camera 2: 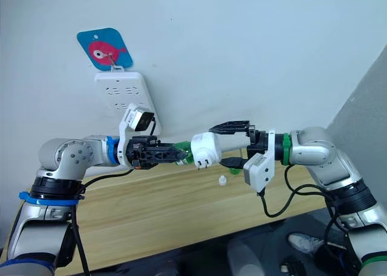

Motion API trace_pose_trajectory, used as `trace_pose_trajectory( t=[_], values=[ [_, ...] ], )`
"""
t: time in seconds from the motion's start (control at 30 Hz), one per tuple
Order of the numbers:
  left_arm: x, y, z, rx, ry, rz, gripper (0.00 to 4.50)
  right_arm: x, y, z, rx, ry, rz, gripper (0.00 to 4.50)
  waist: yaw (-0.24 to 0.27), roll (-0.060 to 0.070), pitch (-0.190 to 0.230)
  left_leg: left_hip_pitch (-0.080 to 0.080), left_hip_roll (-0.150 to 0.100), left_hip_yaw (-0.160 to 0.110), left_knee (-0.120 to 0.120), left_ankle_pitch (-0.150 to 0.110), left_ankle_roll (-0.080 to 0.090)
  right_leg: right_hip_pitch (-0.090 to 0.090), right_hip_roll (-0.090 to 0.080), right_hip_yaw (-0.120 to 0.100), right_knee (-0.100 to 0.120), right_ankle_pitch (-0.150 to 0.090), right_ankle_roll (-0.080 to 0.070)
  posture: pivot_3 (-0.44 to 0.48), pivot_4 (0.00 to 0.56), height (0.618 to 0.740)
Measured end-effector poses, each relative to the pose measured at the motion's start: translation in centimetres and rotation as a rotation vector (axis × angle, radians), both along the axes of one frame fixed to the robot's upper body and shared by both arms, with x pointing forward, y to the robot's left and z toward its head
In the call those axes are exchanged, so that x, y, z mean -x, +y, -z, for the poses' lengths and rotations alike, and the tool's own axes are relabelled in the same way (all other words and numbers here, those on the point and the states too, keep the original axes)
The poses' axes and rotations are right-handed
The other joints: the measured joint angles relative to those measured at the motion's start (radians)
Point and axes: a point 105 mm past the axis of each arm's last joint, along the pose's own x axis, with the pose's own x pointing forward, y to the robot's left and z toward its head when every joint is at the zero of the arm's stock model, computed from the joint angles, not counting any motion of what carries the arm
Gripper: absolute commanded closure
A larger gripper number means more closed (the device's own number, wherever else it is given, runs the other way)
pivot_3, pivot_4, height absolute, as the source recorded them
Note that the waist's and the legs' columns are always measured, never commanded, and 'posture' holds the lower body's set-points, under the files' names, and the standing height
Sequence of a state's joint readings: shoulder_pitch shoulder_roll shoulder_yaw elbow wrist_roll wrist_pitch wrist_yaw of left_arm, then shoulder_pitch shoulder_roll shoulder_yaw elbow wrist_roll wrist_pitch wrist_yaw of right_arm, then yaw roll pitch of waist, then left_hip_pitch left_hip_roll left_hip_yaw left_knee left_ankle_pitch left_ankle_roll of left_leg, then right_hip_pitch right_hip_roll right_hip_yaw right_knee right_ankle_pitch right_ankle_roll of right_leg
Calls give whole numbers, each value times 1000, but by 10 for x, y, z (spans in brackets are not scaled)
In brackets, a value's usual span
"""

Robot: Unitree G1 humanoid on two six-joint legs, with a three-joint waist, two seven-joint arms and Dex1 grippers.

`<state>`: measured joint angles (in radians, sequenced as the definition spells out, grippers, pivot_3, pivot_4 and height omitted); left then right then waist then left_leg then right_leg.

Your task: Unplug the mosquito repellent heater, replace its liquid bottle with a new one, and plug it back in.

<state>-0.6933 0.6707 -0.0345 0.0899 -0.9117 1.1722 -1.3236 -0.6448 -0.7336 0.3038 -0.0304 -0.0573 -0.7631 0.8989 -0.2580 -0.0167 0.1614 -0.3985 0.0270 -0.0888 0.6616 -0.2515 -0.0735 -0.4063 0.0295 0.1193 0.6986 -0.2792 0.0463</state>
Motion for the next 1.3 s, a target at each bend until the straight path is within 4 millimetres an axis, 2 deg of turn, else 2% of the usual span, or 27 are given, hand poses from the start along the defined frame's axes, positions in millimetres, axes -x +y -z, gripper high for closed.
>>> trace_pose_trajectory(
  t=[0.3,0.4,0.5,0.8,0.87,1.03,1.3],
  values=[
    [-2,2,3,-22,10,3,2187,1,6,-4,-3,-10,-52,0,-1,0,0,0,0,-1,0,0,0,0,0,-1,0,0,0,-257,85,736],
    [-2,1,2,-20,7,12,2187,2,7,-4,-7,-1,-60,603,-1,0,0,0,0,-1,0,0,0,0,0,-1,0,0,0,-258,87,736],
    [-3,2,1,-33,-4,11,2187,2,8,-2,-1,9,-66,1537,-1,1,-1,0,0,-1,0,0,0,0,0,-1,0,0,0,-258,87,736],
    [-2,3,1,-38,0,16,2187,2,10,-1,-7,14,-73,1532,-2,1,-1,0,0,-1,0,0,0,0,0,-1,0,0,0,-259,89,736],
    [-2,4,0,-43,-4,17,1484,2,10,-1,-8,14,-74,1532,-2,1,-1,0,0,-2,0,0,0,0,0,-1,0,0,0,-259,90,736],
    [-2,2,5,-96,-114,42,113,3,12,0,-15,25,-78,1532,-2,1,-1,0,0,-1,0,0,0,0,0,-1,0,0,0,-263,94,736],
    [-15,5,6,-191,-529,-19,96,2,2,12,-28,229,16,1532,0,1,-1,0,0,-1,0,0,0,0,0,-1,0,0,0,-259,101,736]
  ],
)
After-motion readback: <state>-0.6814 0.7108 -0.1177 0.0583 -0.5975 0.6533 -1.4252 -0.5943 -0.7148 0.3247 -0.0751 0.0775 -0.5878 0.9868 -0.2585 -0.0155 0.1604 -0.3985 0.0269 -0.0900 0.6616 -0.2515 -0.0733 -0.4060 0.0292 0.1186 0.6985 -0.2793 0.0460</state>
